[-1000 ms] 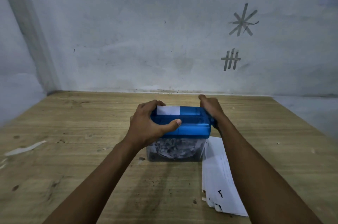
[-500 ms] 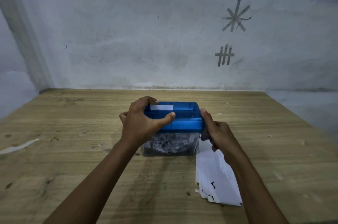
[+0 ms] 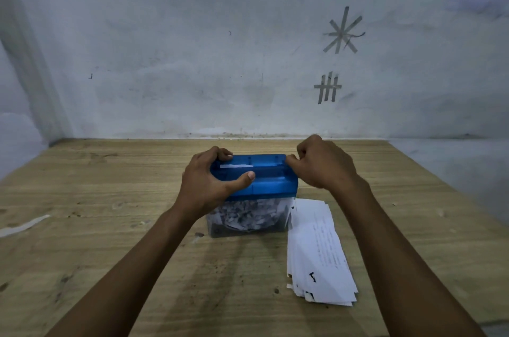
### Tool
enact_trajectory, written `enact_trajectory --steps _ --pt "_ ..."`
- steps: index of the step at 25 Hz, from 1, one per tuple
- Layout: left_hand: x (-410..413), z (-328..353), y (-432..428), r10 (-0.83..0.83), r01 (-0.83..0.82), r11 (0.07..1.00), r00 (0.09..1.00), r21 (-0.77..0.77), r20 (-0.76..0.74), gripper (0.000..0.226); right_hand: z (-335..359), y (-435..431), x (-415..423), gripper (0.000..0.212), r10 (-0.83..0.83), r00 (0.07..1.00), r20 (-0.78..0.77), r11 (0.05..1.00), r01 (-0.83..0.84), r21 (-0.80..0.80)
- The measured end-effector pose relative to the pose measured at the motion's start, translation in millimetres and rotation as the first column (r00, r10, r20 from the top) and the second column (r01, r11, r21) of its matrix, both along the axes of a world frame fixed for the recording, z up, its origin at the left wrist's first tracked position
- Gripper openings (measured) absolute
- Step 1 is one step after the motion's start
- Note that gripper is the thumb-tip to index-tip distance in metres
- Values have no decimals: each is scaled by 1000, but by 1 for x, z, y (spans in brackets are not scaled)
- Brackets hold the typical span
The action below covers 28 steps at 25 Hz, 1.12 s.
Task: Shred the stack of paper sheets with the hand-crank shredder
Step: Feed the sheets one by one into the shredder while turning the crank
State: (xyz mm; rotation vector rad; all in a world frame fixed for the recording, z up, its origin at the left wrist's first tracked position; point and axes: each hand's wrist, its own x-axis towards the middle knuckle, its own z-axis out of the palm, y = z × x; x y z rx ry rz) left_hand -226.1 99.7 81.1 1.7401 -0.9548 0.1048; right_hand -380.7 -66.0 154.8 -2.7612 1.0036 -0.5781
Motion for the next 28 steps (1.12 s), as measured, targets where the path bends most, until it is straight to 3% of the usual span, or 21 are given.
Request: enact_trajectory --steps 4,6,8,11,14,15,17,18,22,26,28 --pt "1 0 0 -27 27 1000 999 -3 -28 59 30 -32 34 40 65 962 -267 993 -35 115" --pt "4 1 1 -36 36 999 999 10 -28 58 35 -41 48 47 155 951 -268 959 -80 271" --pt "7 1 2 -50 50 999 998 10 -25 56 26 -45 55 52 177 981 -75 923 -139 358" --pt "11 2 2 -49 49 999 998 -4 -33 55 7 -51 62 55 27 947 321 859 -187 477" --pt "16 -5 2 -43 42 999 998 -24 -37 59 -35 -51 71 46 -190 872 451 804 -125 582" --pt "17 -8 3 -24 24 999 999 -31 -30 61 -54 -51 72 40 -261 845 467 737 -138 662" --pt "20 -12 4 26 -26 998 1000 -58 -7 62 -90 -49 74 34 -334 793 510 518 -297 802" --pt "23 -13 4 48 -48 996 999 -78 5 61 -100 -50 76 34 -354 768 534 473 -346 810" --pt "28 -12 1 72 -73 994 997 -81 -17 60 -110 -49 78 32 -386 731 563 589 -274 760" --pt "30 -16 4 86 -85 994 996 -75 9 58 -122 -31 60 32 -416 747 518 571 -229 788" --pt "31 -15 6 86 -84 993 996 -85 26 56 -127 -27 48 46 -359 745 563 712 -172 681"
